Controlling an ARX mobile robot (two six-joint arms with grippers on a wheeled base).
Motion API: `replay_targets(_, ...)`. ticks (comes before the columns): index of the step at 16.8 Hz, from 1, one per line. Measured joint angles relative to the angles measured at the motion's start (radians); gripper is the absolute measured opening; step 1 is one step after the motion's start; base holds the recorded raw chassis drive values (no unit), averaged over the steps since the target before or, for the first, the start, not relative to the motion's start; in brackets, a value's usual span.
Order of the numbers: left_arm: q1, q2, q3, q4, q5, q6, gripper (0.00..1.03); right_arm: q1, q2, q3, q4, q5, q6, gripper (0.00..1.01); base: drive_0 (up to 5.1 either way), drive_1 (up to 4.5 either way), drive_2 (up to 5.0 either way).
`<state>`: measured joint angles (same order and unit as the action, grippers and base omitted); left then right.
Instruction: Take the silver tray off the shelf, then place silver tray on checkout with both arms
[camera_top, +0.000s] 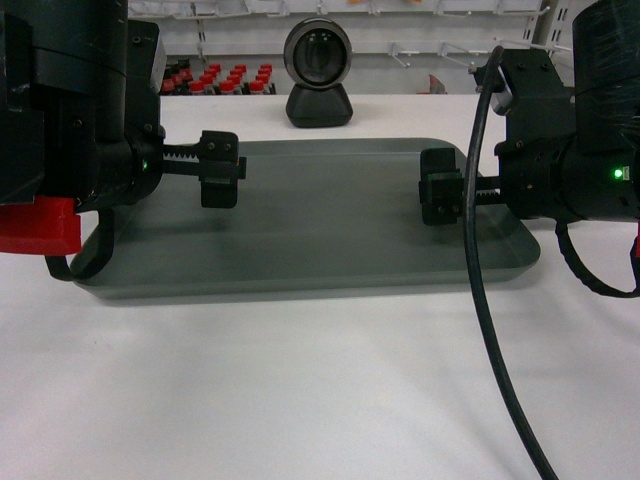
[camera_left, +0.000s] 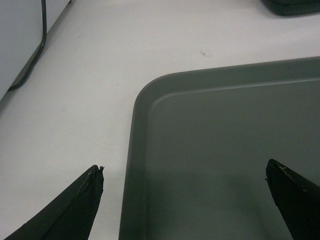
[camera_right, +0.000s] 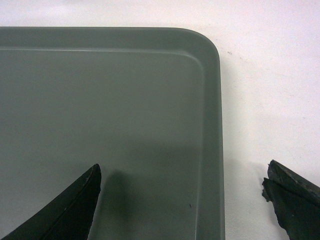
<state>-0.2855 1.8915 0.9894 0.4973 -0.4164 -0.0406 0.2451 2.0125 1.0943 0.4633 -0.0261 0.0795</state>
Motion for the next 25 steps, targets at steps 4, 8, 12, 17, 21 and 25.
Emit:
replay_targets(4,0.005,-0.099,-0.002,0.012,0.042,-0.102,0.98,-0.021,-0.055,-0.011,0.042,-0.036,0.077,0.98,0.1,2.15,-2.0)
replay_targets(8,0.015,-0.258,-0.072,0.116,0.114,-0.218,0.98,-0.051,-0.185,-0.068,0.162,-0.076,0.155,0.98,0.0,0.00,0.0)
replay_targets(12,0.022,-0.405,-0.196,0.200,0.078,-0.244,0.98,-0.090,-0.309,-0.185,0.259,-0.097,0.228,0.98,0.0,0.00,0.0)
replay_targets(17,0.031,-0.469,-0.274,0.195,0.052,-0.177,0.96,-0.089,-0.408,-0.279,0.327,0.015,0.184,0.92,0.0,0.00,0.0)
replay_targets(21,0.109,-0.638,-0.504,0.287,0.234,0.001,0.55,-0.130,-0.631,-0.557,0.398,0.150,-0.038,0.50,0.0,0.00,0.0)
replay_targets(25,0.162,-0.771,-0.687,0.307,0.290,0.023,0.13,-0.157,-0.770,-0.755,0.427,0.110,-0.071,0.08,0.0,0.00,0.0)
